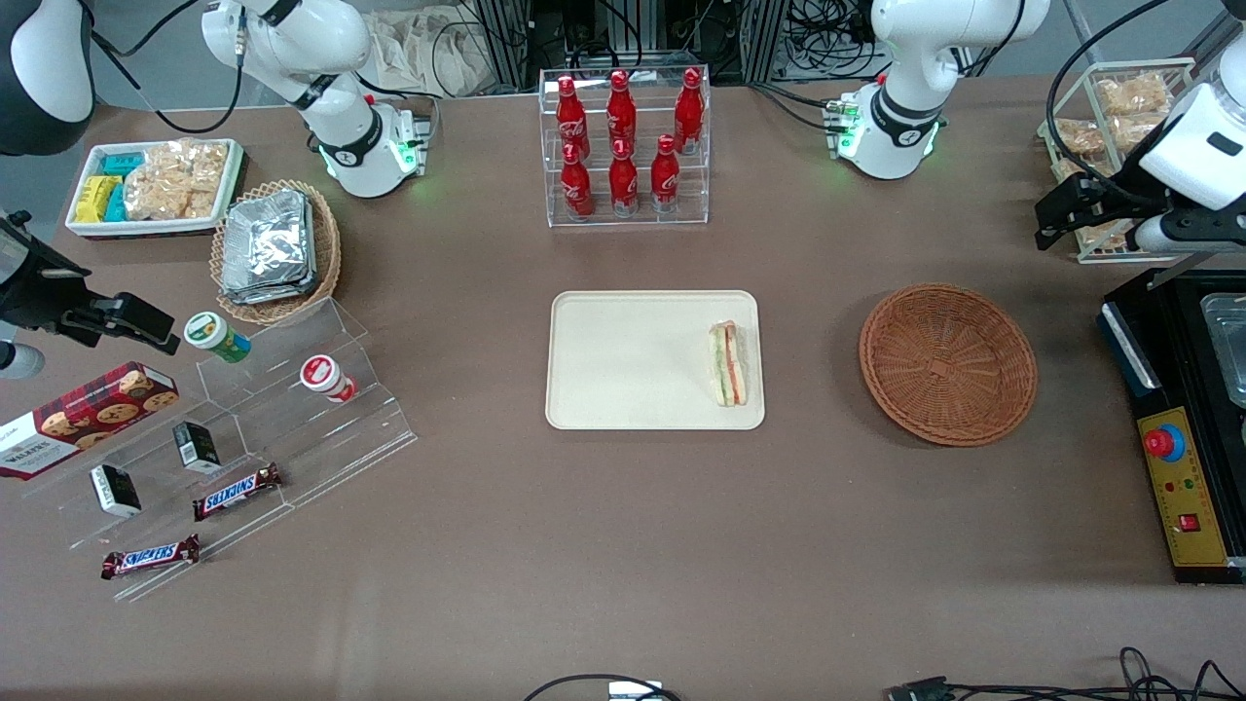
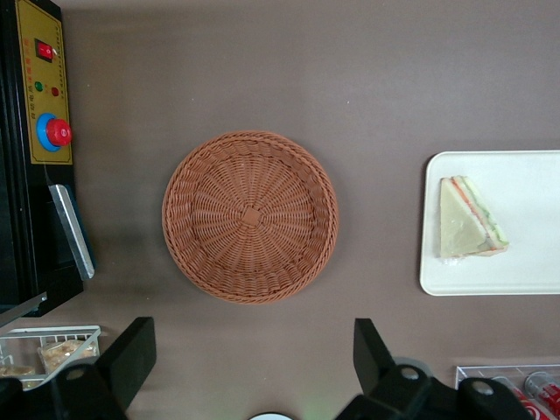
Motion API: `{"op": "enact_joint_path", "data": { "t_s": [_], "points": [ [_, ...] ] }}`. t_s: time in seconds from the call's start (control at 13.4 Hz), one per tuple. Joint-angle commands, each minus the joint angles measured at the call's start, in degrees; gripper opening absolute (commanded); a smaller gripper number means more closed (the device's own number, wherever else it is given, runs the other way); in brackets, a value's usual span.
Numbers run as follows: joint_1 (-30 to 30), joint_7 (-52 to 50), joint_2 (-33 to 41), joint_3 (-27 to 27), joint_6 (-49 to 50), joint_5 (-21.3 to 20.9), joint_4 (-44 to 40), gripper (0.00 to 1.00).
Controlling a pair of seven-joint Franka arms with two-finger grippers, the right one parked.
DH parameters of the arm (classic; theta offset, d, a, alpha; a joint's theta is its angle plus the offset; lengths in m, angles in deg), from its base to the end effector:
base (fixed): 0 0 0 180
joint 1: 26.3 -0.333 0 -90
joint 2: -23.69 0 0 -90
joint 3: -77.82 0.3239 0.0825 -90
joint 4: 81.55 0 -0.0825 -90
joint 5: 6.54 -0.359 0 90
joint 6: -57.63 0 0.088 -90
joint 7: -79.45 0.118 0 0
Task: Place sandwich from basket to tray
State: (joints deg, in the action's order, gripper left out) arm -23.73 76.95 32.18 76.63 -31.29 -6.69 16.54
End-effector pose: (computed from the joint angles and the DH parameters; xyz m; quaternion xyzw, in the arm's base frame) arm 0.4777 -0.0319 0.6315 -0.9999 0.0109 0.0058 0.0032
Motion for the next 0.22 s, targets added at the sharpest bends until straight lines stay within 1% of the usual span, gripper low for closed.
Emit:
{"op": "enact_joint_path", "data": {
  "t_s": [0.0,0.15],
  "points": [
    [0.5,-1.45,-2.24,1.19,1.56,1.82,-1.94,1.0],
    [0.59,-1.54,-2.94,1.89,1.91,2.0,-3.25,1.0]
  ]
}}
